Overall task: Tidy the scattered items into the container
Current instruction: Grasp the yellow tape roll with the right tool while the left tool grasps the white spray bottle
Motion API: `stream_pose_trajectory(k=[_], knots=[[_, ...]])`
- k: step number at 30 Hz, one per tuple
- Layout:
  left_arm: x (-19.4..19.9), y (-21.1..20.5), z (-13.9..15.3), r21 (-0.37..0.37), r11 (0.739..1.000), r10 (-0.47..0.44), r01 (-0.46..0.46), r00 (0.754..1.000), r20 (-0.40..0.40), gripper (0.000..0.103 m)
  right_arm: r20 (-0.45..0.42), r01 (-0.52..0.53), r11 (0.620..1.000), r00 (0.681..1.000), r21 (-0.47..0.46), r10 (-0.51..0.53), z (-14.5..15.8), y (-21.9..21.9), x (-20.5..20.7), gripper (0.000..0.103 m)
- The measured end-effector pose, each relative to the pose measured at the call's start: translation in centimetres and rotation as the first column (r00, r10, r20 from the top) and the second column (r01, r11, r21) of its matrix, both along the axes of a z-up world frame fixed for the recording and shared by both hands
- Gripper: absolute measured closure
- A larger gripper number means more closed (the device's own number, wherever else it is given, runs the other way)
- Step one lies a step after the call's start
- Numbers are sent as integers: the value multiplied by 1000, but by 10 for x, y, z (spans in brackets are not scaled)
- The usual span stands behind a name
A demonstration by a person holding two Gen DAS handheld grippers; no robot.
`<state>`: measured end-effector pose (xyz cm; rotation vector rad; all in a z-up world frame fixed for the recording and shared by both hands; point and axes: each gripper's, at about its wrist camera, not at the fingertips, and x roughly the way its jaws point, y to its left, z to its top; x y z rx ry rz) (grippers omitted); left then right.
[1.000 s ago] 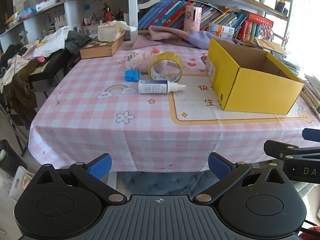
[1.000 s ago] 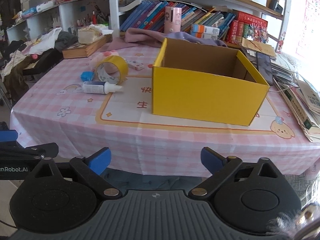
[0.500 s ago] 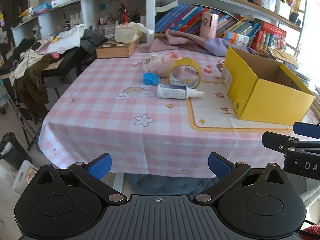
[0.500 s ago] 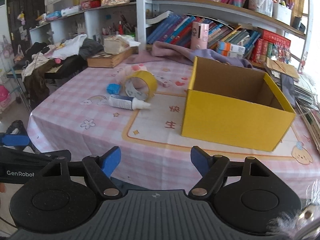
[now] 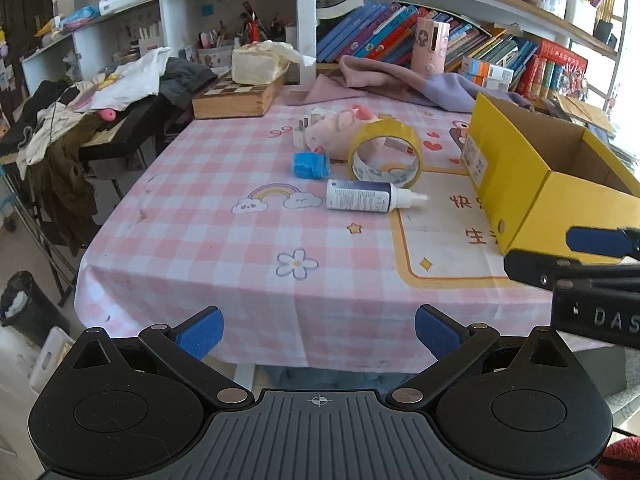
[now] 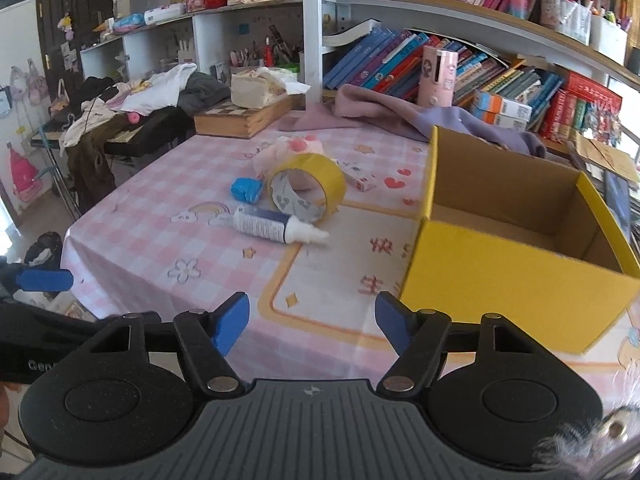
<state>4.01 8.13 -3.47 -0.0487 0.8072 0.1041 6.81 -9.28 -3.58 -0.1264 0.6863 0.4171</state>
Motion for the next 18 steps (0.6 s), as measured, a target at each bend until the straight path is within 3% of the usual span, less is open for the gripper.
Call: stream_pose_trajectory(k=[10,13,18], knots=[[49,2,-8,23,998,-66,66,998,1,5,-14,-72,997,997,-17,72,-4,25,61,42],[63,0,-11,37,995,-94,94,996,1,6,-28,-88,996,996,-21,87,-6,31,79,49],[84,-7,-19,57,987,-148,150,988,-37,8,-42,-93,995,995,-45,92,-10,40,104,49]])
